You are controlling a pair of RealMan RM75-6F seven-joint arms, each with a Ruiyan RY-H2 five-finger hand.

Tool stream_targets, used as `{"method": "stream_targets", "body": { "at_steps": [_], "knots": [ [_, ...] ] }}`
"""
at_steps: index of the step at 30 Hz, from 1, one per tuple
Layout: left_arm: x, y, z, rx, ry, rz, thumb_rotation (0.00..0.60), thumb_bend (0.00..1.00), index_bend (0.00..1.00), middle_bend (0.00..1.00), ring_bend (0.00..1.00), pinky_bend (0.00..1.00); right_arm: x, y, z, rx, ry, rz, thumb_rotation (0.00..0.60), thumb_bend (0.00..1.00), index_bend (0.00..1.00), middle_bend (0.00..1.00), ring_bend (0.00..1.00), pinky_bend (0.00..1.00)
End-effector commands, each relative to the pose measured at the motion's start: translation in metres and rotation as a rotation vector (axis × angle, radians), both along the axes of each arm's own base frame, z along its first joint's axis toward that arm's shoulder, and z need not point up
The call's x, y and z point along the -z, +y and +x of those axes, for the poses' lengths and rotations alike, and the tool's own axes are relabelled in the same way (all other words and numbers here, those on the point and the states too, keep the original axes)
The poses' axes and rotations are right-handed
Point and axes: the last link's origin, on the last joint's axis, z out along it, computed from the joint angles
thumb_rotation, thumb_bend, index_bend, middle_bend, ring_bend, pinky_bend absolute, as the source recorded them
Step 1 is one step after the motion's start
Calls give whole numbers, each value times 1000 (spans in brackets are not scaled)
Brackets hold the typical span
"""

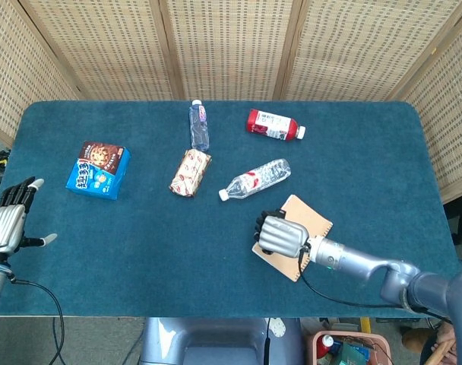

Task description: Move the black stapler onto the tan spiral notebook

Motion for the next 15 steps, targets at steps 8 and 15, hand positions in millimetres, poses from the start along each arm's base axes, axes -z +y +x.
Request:
{"method": "stream_targets", "body": {
  "at_steps": [8,15],
  "knots": [
    [-2,-2,0,-2,-4,5,600,24,0,0,0,0,10,7,-24,231,77,-109,600,395,571,532,430,517],
    [-4,-1,-2,-12,-9,6,600,24,0,0,0,0,23,2,-29,272,117,-130,600,397,573,535,430,517]
  ]
}}
